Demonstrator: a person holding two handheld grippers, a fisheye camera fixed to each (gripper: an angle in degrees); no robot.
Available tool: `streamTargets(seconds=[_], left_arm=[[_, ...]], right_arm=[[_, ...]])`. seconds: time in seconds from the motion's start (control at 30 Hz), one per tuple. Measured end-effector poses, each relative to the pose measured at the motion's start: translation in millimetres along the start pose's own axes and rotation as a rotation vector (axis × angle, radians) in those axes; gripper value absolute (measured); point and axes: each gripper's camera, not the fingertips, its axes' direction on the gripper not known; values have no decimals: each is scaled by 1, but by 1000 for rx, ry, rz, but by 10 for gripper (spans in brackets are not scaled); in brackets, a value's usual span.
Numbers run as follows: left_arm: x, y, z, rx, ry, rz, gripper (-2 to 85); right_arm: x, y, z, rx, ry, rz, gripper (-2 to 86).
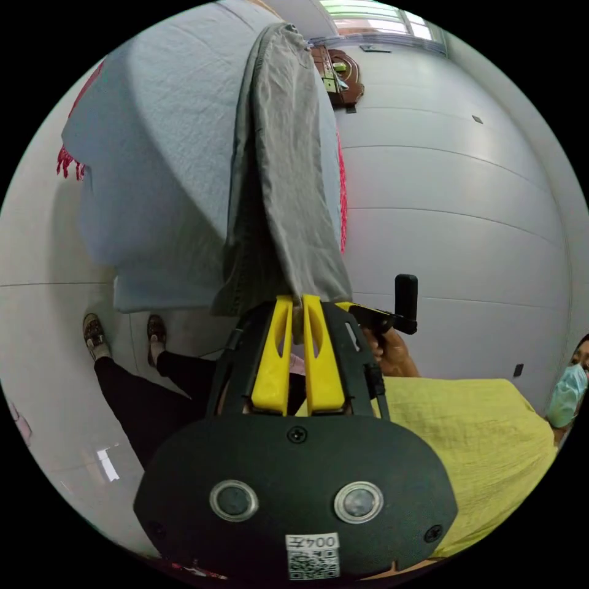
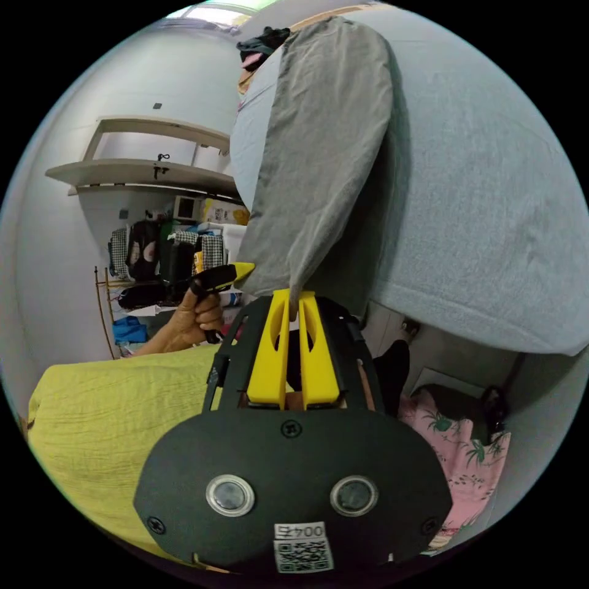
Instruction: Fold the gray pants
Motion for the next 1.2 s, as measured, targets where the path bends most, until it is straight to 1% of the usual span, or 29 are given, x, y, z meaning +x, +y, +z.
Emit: streamTargets(seconds=[0.1, 0.23, 0.5, 0.6, 0.67, 0.73, 0.83, 0.97, 1.07, 1.2], left_arm=[[-10, -7, 8, 1, 3, 1, 33], [-24, -17, 25, -9, -15, -15, 32], [-76, -35, 66, -23, -132, -49, 26], [-99, -38, 67, -24, -167, -78, 25], [-111, -39, 62, -19, -185, -93, 26], [-121, -40, 56, -14, -216, -103, 27], [-132, -40, 43, 21, -252, -107, 27], [-142, -45, 31, 111, -243, -120, 25], [-144, -52, 30, 176, -226, -112, 23], [-146, -67, 29, 240, -232, -101, 22]], right_arm=[[-10, -6, 19, -13, 37, -58, 34], [0, -10, 51, -12, 43, -37, 35], [32, -12, 130, -52, 116, -24, 41], [44, -11, 157, -109, 151, -10, 44], [51, -6, 170, -160, 213, -8, 40], [48, -2, 168, -152, 247, -39, 48], [35, -10, 149, -58, 235, -114, 83], [17, -50, 148, 38, 315, -234, 102], [14, -82, 170, 33, 347, -307, 110], [23, -123, 201, -41, 415, -360, 123]])
